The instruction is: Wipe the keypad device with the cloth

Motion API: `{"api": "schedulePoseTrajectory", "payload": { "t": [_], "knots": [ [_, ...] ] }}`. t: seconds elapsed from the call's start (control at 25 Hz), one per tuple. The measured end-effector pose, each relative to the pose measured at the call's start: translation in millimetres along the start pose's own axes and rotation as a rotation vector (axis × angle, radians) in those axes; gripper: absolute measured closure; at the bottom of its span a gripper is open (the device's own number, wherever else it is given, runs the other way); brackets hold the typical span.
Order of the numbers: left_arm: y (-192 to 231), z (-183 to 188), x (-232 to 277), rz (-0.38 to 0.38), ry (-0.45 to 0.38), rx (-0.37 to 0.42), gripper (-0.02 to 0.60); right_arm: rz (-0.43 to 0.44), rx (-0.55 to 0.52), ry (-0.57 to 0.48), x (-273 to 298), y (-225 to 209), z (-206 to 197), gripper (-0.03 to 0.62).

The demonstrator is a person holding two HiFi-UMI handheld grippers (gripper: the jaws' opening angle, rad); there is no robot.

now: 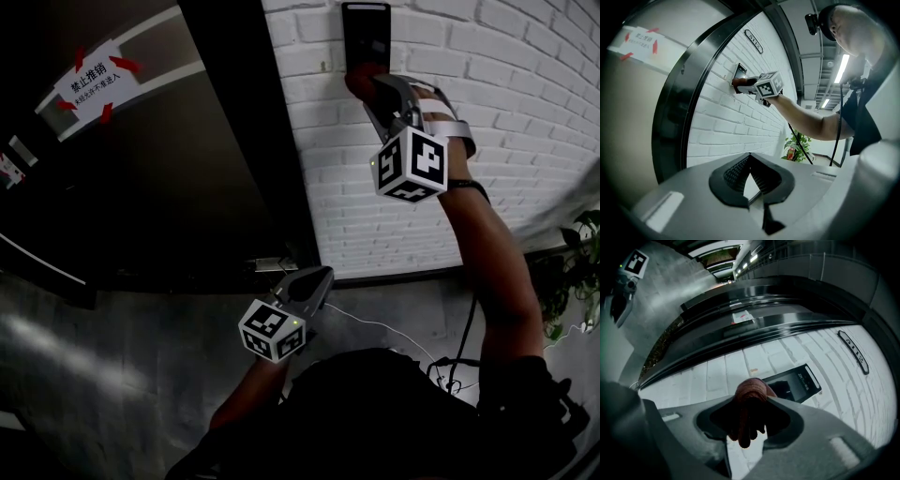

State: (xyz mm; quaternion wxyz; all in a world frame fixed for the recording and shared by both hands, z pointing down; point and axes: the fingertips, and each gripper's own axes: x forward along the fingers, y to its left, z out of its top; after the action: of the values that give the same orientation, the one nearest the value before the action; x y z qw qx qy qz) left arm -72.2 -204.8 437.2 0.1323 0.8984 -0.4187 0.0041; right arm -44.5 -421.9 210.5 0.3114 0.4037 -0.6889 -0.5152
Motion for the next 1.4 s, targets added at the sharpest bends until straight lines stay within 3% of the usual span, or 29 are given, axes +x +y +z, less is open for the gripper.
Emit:
{"api": "schedulePoseTrajectory", "payload": {
  "t": [0.24, 0.8, 1.0, 1.2, 1.4],
  "knots": [
    [-1.8, -1.7, -2.9, 0.015, 0.014, 0.046, 0.565, 0.023, -0.002, 0.012, -1.1, 11.5, -4.5, 0.456],
    [0.0, -3.1, -14.4, 0.003, -0.001, 0.020, 0.565, 0.051, 0.012, 0.059, -0.4, 27.8, -12.0, 0.456],
    [3.0, -7.1, -23.3, -0.002, 0.006, 0.024, 0.566, 0.109, 0.025, 0.108, 0.0, 51.0, -20.8, 0.454],
    [5.6, -12.0, -34.5, -0.023, 0.017, 0.025, 0.565, 0.169, 0.244, 0.081, -24.3, 80.3, -22.8, 0.454],
    [13.0, -17.1, -50.2, -0.044, 0.026, 0.023, 0.565, 0.260, 0.741, -0.012, -80.0, 115.4, -13.7, 0.454]
  ]
}}
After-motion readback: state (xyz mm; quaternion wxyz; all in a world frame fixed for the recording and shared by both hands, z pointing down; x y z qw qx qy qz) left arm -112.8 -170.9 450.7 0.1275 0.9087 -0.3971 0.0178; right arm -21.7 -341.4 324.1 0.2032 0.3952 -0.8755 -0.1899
